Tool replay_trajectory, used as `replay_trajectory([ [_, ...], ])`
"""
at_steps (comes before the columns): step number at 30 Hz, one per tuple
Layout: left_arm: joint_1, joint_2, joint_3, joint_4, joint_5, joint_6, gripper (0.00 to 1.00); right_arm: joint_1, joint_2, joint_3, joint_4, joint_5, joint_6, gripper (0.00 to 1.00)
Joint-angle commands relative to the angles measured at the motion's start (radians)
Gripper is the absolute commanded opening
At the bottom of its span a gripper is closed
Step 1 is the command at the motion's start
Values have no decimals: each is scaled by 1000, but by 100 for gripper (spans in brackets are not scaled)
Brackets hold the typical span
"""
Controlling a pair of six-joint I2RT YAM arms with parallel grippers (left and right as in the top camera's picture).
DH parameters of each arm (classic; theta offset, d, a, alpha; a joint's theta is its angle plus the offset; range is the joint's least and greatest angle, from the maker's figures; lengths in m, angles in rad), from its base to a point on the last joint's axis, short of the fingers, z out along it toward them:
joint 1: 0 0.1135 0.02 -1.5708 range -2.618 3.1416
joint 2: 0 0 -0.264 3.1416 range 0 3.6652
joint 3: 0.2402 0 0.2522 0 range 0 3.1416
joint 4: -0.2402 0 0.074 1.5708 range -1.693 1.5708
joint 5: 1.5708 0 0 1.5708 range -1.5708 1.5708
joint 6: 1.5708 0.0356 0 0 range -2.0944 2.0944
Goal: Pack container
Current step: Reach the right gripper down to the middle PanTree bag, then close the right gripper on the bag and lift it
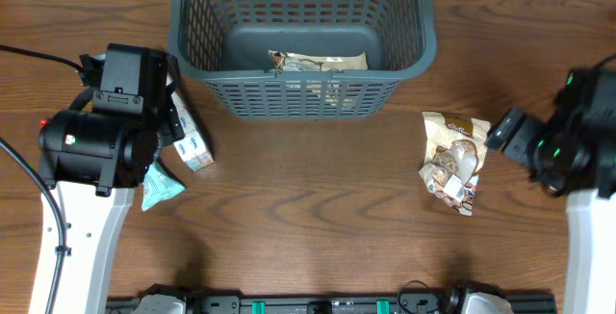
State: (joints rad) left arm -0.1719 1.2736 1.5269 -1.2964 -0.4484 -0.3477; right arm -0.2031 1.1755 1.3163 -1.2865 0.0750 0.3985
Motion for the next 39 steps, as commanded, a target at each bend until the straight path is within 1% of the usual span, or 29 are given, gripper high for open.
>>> replay_trajectory([
  [1,5,-10,13,-1,-5,-9,96,8,-52,-212,147,-16,17,98],
  [4,5,-10,13,-1,-5,-9,96,8,-34,-365,322,-59,16,96],
  [6,5,-10,13,-1,-5,-10,96,8,12,-417,401,-69,16,94],
  [14,5,-10,13,-2,-4,-10,96,9,281,-392,579,-69,5,92],
  [18,5,-10,13,-2,-4,-10,96,23,370,-381,641,-76,5,91],
  [25,5,-10,13,-2,-4,-10,96,75,444,-381,737,-69,5,92],
  [31,5,-10,13,-1,-4,-10,96,105,492,-381,760,-29,5,92],
  [39,5,-10,13,-1,-4,-10,96,106,576,-381,776,1,5,93],
])
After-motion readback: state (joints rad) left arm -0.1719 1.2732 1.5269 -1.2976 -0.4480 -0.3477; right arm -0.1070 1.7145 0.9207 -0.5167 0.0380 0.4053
